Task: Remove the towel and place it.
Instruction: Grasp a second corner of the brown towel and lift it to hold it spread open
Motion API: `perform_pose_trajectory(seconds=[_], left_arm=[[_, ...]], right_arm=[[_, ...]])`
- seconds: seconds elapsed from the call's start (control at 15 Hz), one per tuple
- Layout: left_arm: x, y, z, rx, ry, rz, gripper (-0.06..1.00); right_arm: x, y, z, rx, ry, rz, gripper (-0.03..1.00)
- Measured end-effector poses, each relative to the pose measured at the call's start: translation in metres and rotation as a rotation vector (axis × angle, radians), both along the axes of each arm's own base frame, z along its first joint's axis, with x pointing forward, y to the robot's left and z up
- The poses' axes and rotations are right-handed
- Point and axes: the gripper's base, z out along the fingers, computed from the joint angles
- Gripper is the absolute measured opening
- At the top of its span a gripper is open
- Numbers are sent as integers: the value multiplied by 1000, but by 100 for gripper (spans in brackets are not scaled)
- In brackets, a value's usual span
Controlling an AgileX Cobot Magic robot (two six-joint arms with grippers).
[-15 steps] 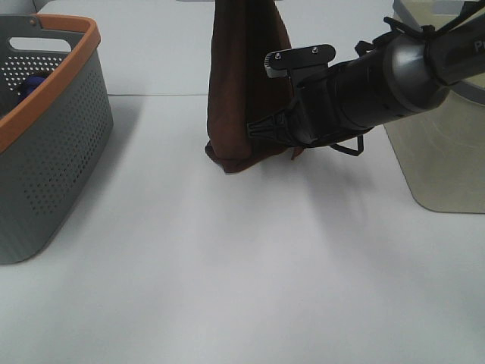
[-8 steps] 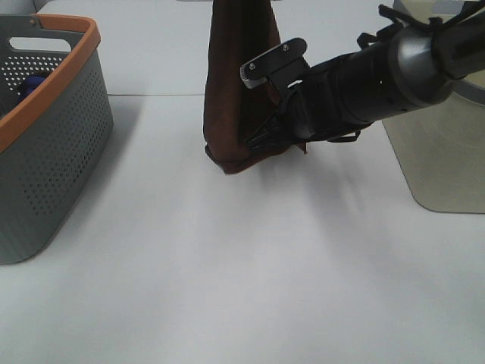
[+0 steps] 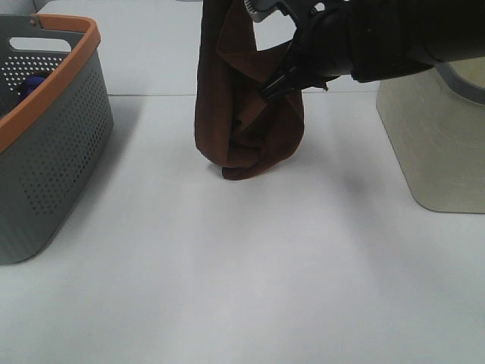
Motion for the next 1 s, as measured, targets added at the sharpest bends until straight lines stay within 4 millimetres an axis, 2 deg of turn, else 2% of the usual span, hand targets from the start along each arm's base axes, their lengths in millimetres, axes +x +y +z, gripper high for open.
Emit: perform_pose_trajectory(seconds=[0.2,0.27,0.4,0.73,0.87,1.0], left_arm=[[-4,4,-1,74,29,-33,0],[-6,6,5,83,15,-49,0],[-13,10,20,63,-7,-54,0],[-32,17,45,-13,-3,-84,0],[-34,20,34,20,44,-82,0],[-35,28,21,52,99,-69,0]], right_arm=[[-29,-10,8,39,26,138,2],[-47,-18,16,51,21,197,2],[-59,-26,28,33,-8,237,2],[-79,-28,55,-12,-87,418,2],[-82,-28,60,-51,-106,469,2],[-85,-24,55,-105,-101,562,2]])
